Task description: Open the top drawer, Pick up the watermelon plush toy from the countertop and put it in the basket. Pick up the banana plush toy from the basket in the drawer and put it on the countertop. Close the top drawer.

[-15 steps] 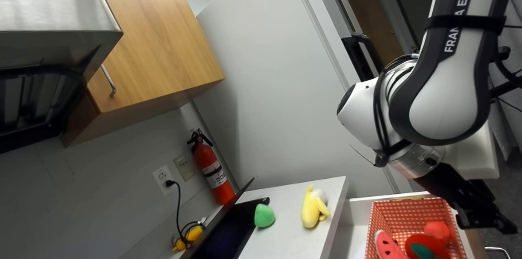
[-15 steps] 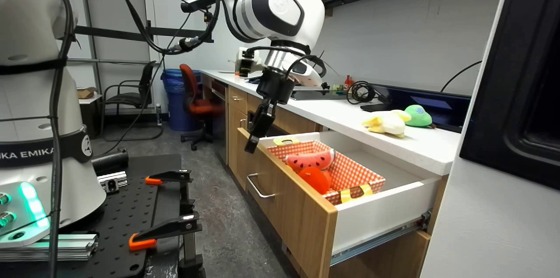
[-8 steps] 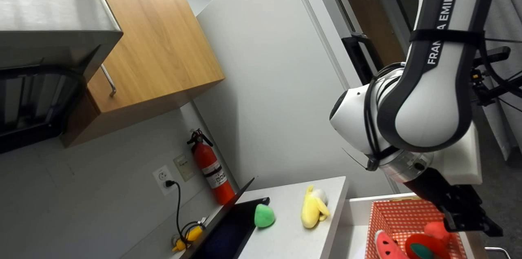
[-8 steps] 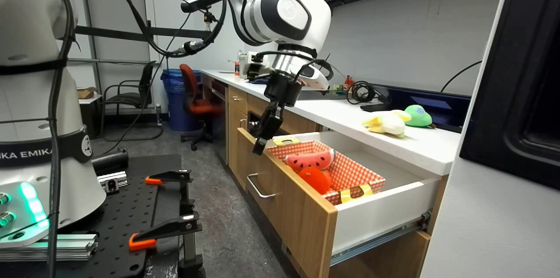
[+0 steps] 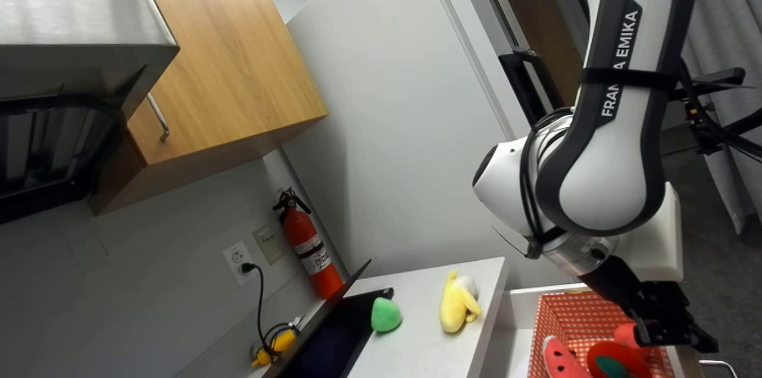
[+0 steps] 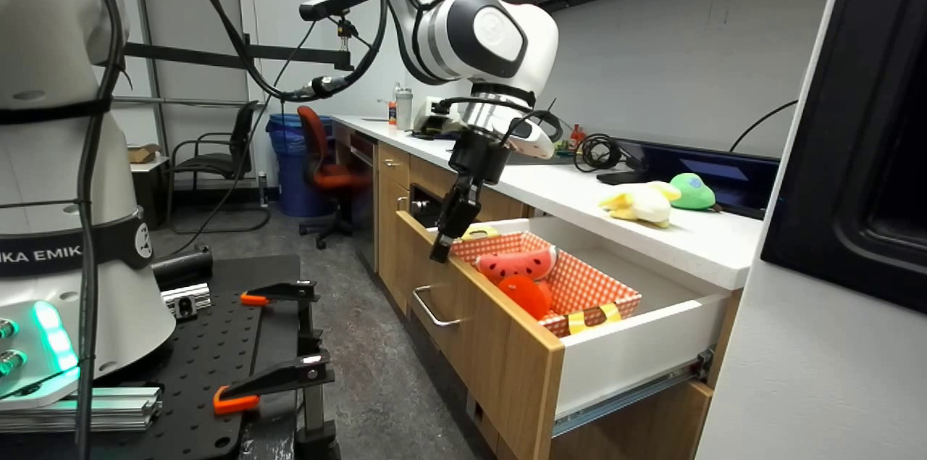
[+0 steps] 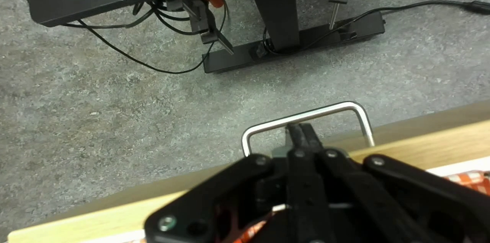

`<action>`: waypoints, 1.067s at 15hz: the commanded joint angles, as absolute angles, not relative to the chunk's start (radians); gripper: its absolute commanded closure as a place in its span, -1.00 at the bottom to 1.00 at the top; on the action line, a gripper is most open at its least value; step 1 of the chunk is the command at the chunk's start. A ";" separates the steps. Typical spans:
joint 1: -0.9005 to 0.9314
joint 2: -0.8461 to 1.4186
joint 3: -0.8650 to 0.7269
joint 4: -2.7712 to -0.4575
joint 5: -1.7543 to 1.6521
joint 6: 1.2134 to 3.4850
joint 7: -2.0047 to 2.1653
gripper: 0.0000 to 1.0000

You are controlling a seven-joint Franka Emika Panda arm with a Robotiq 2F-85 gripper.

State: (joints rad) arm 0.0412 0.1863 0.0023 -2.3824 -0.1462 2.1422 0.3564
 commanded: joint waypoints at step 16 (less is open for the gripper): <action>0.066 0.257 -0.036 -2.209 -0.160 2.464 0.458 1.00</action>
